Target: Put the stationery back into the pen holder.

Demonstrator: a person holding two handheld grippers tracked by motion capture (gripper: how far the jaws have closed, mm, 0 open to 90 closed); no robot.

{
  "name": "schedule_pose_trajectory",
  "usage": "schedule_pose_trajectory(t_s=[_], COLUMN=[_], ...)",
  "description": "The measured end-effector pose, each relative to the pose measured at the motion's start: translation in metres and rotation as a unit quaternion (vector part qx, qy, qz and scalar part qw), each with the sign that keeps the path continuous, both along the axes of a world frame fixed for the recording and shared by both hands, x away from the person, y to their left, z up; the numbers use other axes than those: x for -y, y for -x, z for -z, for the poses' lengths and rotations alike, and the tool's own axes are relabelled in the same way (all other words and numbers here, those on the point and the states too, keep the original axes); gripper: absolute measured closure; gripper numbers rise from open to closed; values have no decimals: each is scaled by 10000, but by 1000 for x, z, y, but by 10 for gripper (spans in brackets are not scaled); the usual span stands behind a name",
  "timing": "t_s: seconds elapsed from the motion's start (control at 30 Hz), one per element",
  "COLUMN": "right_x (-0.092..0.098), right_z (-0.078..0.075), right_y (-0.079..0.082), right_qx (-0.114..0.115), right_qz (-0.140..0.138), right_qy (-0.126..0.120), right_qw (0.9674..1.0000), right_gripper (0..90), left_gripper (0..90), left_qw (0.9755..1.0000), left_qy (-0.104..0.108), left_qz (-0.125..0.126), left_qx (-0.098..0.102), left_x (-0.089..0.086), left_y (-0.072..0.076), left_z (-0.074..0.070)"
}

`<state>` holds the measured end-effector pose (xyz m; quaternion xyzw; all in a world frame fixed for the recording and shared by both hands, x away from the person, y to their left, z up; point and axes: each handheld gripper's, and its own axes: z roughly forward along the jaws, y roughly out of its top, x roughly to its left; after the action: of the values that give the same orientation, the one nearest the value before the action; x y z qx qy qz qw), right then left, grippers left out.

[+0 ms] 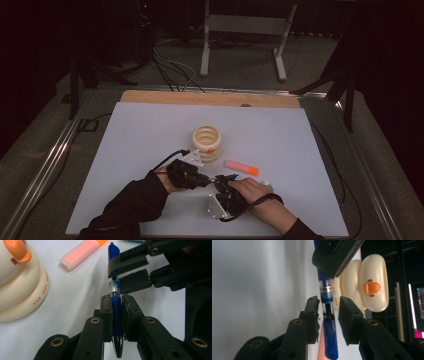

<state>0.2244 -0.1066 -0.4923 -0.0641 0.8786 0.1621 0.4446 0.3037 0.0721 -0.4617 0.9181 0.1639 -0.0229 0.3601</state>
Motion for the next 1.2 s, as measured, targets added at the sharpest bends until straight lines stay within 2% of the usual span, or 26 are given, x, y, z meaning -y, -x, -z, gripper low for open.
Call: schedule_pose_trajectory(t_s=[0.1,0.13,0.37,0.43,0.47,0.5,0.53,0.6,0.63,0.7,0.77,0.83,0.87,1.03,1.07,1.2], right_x=[-2,-1,-3,-3,-3,-3,-2,0,1,3,4,5,7,9,10,13], right_z=[2,1,3,3,2,1,-1,-5,-6,-9,-11,-12,-14,-17,-18,-21], right_y=[0,-1,-1,-1,0,-1,-2,-4,-5,-6,-8,-9,-9,-11,-12,-13], right_qx=[-17,-7,29,66,125,159,161,239,248,291,319,336,338,333,345,327], right_qz=[52,21,-64,-82,-68,-65,-55,-41,-17,31,51,57,119,162,179,202], right_qy=[59,162,319,398,416,436,413,426,420,418,403,403,316,288,276,247], right_qw=[10000,9999,9995,9992,9990,9989,9990,9988,9988,9987,9987,9986,9989,9989,9989,9990], right_gripper=[742,755,791,794,795,795,796,796,796,796,796,796,796,796,796,796], left_gripper=[810,810,808,805,796,768,699,640,598,575,530,523,472,431,410,335], left_qw=[10000,10000,10000,9999,9997,9993,9988,9978,9970,9960,9954,9950,9946,9939,9930,9917], left_qy=[18,-2,-5,84,219,353,460,613,738,858,907,952,991,1054,1116,1179], left_qz=[1,1,19,48,6,0,-11,-50,-33,-17,-56,-68,-97,-151,-211,-370], left_qx=[-25,-29,-13,95,115,129,195,258,241,269,299,286,278,287,334,345], left_x=[0,0,0,-1,-2,-4,-5,-8,-9,-11,-14,-15,-16,-19,-25,-30], left_y=[0,0,0,0,0,0,-1,0,0,1,2,3,4,5,7,9], left_z=[0,0,0,1,1,1,1,-1,-2,-3,-4,-5,-5,-6,-6,-5])
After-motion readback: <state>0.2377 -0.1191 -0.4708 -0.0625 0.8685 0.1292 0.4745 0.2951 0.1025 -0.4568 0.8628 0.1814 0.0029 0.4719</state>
